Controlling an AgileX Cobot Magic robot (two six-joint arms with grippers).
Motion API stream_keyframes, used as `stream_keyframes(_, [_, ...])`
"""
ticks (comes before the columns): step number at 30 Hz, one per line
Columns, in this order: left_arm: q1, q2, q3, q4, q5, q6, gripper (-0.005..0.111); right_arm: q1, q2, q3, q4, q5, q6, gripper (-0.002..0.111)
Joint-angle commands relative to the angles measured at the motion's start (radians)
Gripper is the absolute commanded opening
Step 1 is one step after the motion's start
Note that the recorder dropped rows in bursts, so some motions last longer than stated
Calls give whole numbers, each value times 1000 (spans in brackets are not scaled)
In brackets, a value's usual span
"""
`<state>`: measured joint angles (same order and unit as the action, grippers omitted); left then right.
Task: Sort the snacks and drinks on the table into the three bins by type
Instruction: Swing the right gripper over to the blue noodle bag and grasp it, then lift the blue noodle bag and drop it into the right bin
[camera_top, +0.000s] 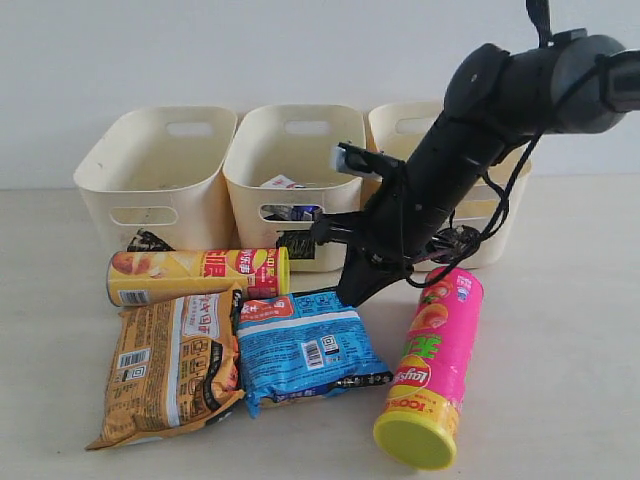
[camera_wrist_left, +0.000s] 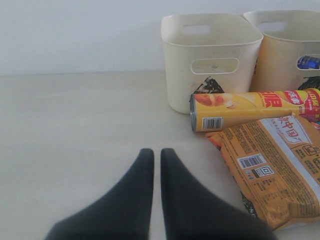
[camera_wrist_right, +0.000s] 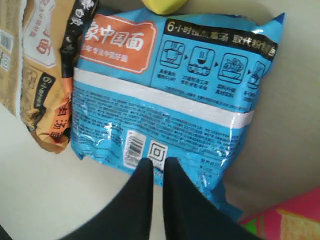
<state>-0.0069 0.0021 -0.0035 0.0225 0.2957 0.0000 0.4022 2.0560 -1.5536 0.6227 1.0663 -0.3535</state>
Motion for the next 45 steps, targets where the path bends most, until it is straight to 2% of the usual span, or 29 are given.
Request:
stream_keyframes(1, [-3, -2, 4, -5, 0, 0, 4, -15, 54, -38, 25, 25, -19, 28])
stream_keyframes(4, [-3, -2, 4, -5, 0, 0, 4, -15, 83, -45, 25, -3, -8, 68])
stream_keyframes(5, [-3, -2, 4, -5, 0, 0, 4, -15, 90, -45, 25, -23, 6, 76])
stream_keyframes(6, [-3, -2, 4, -5, 0, 0, 4, -15, 94, -45, 23, -37, 12, 78])
stream_keyframes(9, [-3, -2, 4, -5, 0, 0, 4, -15, 109, -45, 25, -72, 22, 72])
stream_keyframes(13, [-3, -2, 4, -5, 0, 0, 4, -15, 138, -55, 37, -67, 31, 76])
stream_keyframes(25, [-3, -2, 4, -5, -12, 0, 4, -13, 228, -56, 139, -89, -20, 75])
stream_keyframes(26, [-3, -2, 4, -5, -12, 0, 4, -13, 239, -56, 153, -86, -27, 71])
stream_keyframes(28, [-3, -2, 4, -5, -12, 0, 4, -13, 241, -56, 155, -90, -27, 55])
stream_keyframes(30, [-3, -2, 4, -5, -12, 0, 4, -13, 241, -56, 155, -84, -39, 31])
stream_keyframes(32, [-3, -2, 4, -5, -12, 0, 4, -13, 241, -56, 149, -68, -48, 1])
stream_keyframes(40, [-3, -2, 4, -5, -12, 0, 4, -15, 132, -56, 7, -58, -49, 0])
stream_keyframes(45, [-3, -2, 4, -5, -12, 0, 4, -15, 60, -56, 0, -52, -49, 0])
